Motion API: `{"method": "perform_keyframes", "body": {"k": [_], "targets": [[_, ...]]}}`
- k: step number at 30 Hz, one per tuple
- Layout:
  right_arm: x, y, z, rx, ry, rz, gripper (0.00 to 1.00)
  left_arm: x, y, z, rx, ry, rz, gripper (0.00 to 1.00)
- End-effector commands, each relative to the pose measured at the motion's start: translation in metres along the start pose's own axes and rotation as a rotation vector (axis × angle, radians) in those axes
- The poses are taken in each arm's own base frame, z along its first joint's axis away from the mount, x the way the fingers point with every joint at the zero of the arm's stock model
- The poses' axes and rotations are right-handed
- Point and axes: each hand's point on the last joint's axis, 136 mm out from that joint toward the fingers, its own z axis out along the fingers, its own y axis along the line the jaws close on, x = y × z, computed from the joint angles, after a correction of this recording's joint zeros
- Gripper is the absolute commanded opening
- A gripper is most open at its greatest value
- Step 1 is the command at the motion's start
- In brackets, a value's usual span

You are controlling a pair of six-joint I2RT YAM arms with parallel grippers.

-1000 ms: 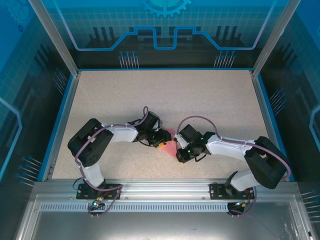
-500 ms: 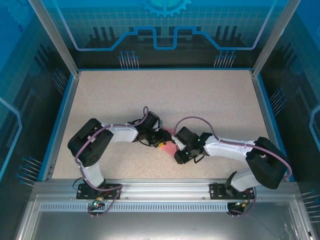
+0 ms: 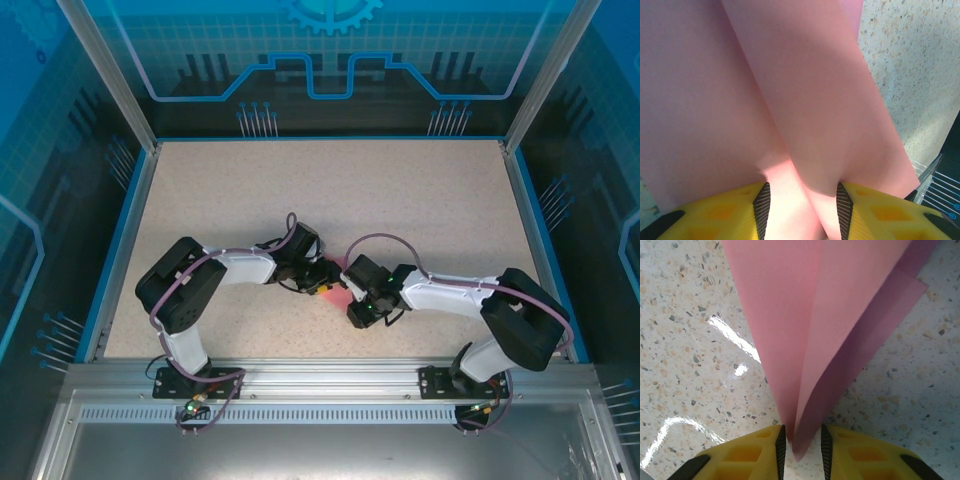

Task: Fold a paper plane with a square sheet of paper (fold left side to right side)
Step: Fourth fold the wing at the center of the table.

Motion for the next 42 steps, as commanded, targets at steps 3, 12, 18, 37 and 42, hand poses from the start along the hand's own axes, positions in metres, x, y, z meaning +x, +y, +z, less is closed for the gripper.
{"method": "perform_keyframes", "body": {"k": [3, 12, 18, 37, 42], "targets": [[0.001, 0.004, -0.001, 0.008, 0.014, -0.019, 0.25, 0.003, 0.007, -0.003, -0.044, 0.003, 0.007, 0.43], [-0.003, 0.001, -0.012, 0.043, 0.001, -0.034, 0.3, 0.003, 0.006, -0.003, -0.043, 0.003, 0.009, 0.43], [-0.003, 0.003, -0.013, 0.064, 0.01, -0.056, 0.29, 0.003, 0.007, -0.003, -0.045, 0.002, 0.008, 0.43], [-0.003, 0.008, -0.005, 0.07, 0.038, -0.075, 0.24, 0.003, 0.006, -0.003, -0.045, 0.003, 0.011, 0.43], [-0.001, 0.008, -0.004, 0.068, 0.045, -0.074, 0.19, 0.002, 0.005, -0.003, -0.043, 0.003, 0.013, 0.43]]}}
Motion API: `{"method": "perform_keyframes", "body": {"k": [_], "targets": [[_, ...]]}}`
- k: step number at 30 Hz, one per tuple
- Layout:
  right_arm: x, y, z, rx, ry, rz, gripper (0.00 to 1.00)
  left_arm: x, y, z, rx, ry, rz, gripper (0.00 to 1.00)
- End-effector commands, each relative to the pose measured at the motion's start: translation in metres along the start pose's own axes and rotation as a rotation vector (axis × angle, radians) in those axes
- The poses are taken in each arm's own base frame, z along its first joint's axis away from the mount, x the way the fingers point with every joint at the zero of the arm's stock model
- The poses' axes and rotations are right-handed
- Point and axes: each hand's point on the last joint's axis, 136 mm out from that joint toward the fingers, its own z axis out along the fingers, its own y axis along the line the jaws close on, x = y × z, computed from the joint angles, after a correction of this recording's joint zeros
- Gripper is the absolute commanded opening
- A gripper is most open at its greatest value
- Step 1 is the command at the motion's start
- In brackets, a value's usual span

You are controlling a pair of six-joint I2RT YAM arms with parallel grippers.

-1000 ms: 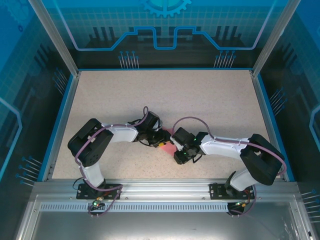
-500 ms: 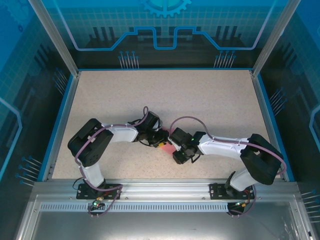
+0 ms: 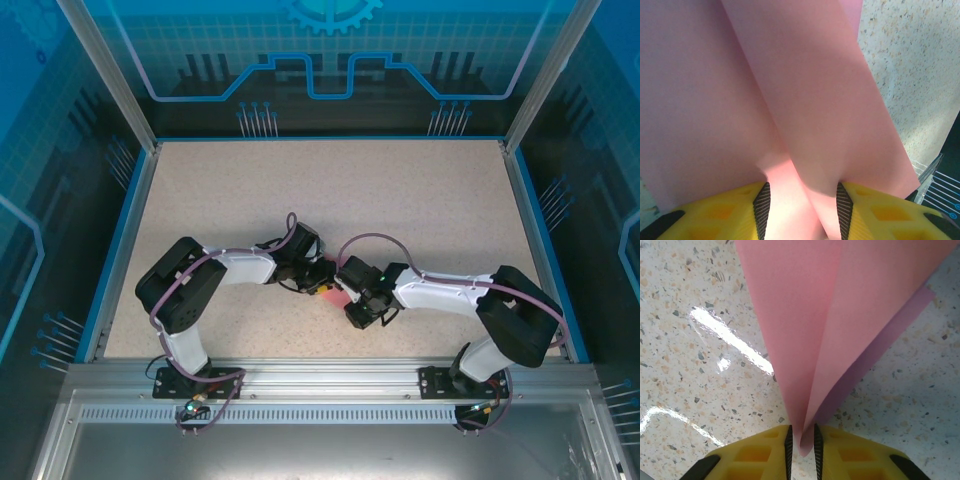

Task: Fold a paper plane with a square sheet of paper (fold left side to right side)
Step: Fourth fold the wing at the center of the table.

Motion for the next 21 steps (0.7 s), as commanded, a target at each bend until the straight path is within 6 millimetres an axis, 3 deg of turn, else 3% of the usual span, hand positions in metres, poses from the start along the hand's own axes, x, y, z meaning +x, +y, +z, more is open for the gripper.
{"method": "perform_keyframes", "body": {"k": [1, 15, 21], "targets": [[0.0, 0.004, -0.001, 0.009, 0.013, -0.023, 0.19, 0.003, 0.005, -0.003, -0.043, 0.003, 0.01, 0.43], [0.006, 0.008, 0.005, -0.04, 0.023, 0.003, 0.08, 0.004, 0.007, -0.003, -0.049, 0.004, 0.009, 0.43], [0.001, 0.016, 0.002, -0.156, -0.012, 0.038, 0.02, 0.004, 0.008, -0.003, -0.05, 0.004, 0.008, 0.43]]}}
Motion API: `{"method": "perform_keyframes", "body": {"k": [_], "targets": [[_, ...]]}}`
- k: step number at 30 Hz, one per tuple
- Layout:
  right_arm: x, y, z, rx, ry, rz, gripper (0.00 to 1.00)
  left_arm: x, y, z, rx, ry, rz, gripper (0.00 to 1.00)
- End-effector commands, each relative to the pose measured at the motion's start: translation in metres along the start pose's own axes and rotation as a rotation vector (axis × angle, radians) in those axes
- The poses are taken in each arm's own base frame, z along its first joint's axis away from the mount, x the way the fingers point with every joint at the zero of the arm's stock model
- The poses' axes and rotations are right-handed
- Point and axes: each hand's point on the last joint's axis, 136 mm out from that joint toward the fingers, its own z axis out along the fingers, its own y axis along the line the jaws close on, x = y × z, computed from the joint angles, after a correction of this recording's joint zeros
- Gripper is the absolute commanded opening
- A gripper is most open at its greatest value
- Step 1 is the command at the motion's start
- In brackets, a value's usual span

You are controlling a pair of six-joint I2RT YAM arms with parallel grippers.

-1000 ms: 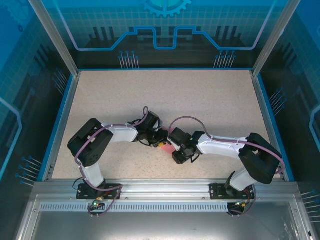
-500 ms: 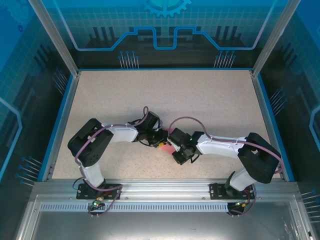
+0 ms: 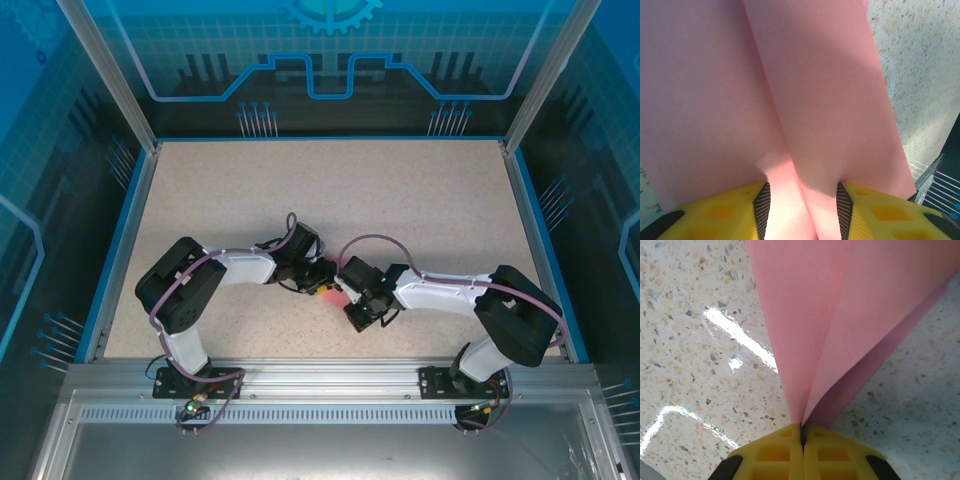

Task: Fold a paper plane with a square sheet of paper (fold left side to right side)
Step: Fourth fold the wing at the center of the table.

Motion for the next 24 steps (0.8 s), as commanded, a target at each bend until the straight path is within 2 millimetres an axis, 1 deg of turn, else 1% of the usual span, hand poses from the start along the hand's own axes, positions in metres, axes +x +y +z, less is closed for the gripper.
{"method": "perform_keyframes", "body": {"k": [1, 6, 9, 12, 14, 17, 18, 22, 24], "targets": [[0.001, 0.01, -0.003, -0.105, -0.009, 0.018, 0.01, 0.003, 0.007, -0.003, -0.048, 0.002, 0.009, 0.43], [0.004, 0.009, -0.001, -0.15, -0.003, 0.036, 0.01, 0.004, 0.01, -0.001, -0.053, 0.005, 0.007, 0.43], [0.002, 0.006, -0.005, -0.156, -0.015, 0.049, 0.08, 0.004, 0.011, 0.0, -0.055, 0.006, 0.004, 0.43], [-0.003, 0.005, -0.014, -0.17, -0.041, 0.048, 0.17, 0.003, 0.011, 0.001, -0.055, 0.006, 0.002, 0.43], [-0.007, 0.006, -0.022, -0.196, -0.066, 0.051, 0.21, 0.003, 0.012, 0.001, -0.057, 0.007, 0.002, 0.43], [-0.016, 0.007, -0.035, -0.287, -0.119, 0.075, 0.3, 0.003, 0.011, 0.0, -0.054, 0.006, 0.001, 0.43], [-0.02, 0.007, -0.039, -0.332, -0.14, 0.089, 0.31, 0.003, 0.01, 0.0, -0.054, 0.005, 0.003, 0.43], [-0.038, -0.001, -0.051, -0.478, -0.215, 0.163, 0.36, 0.003, 0.009, 0.0, -0.051, 0.006, 0.002, 0.43], [-0.048, -0.006, -0.054, -0.534, -0.24, 0.188, 0.38, 0.003, 0.009, 0.0, -0.049, 0.004, 0.004, 0.43]]}}
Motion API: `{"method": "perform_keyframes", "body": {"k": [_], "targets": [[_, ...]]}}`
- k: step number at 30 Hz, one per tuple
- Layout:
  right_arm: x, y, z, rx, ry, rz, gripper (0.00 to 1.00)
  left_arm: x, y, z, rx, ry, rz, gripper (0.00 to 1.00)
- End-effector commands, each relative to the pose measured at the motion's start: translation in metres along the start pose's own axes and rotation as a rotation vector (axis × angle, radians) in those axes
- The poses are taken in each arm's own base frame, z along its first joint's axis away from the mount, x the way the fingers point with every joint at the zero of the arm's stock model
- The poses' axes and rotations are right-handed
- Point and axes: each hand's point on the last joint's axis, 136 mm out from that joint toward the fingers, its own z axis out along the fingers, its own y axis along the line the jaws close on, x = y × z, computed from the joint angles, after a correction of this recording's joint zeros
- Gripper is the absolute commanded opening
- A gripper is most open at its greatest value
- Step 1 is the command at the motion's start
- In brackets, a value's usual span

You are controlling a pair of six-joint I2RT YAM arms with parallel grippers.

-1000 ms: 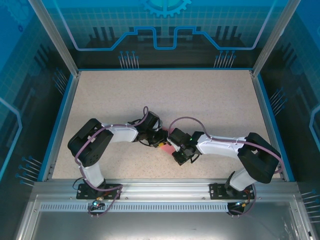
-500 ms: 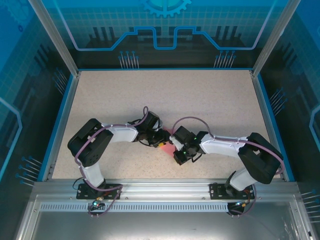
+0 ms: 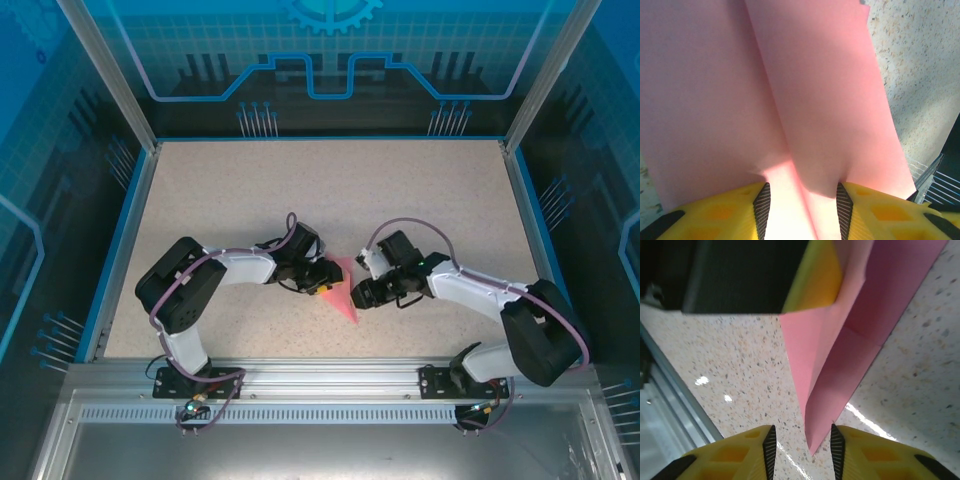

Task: Fold a paper plane with a square sheet of paper (fold left side to right side)
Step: Fourth fold the wing at the center of the table.

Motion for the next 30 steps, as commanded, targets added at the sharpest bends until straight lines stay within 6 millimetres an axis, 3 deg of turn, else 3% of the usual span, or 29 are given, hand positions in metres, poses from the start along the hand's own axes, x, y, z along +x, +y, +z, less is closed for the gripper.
{"method": "perform_keyframes", "body": {"k": [1, 8, 15, 25, 30], "targets": [[-0.016, 0.014, -0.002, -0.183, -0.037, 0.012, 0.38, 0.003, 0.009, 0.0, -0.05, 0.006, 0.004, 0.43], [-0.047, 0.0, 0.001, -0.245, -0.087, 0.071, 0.38, 0.003, 0.009, -0.001, -0.05, 0.003, 0.004, 0.43], [-0.054, -0.006, 0.011, -0.256, -0.072, 0.088, 0.37, 0.002, 0.008, -0.001, -0.05, 0.006, 0.005, 0.43], [-0.051, -0.022, 0.024, -0.203, -0.041, 0.106, 0.1, 0.002, 0.007, -0.001, -0.05, 0.006, 0.008, 0.43], [-0.049, -0.032, 0.031, -0.166, -0.021, 0.109, 0.05, 0.002, 0.007, -0.002, -0.051, 0.005, 0.007, 0.43]]}}
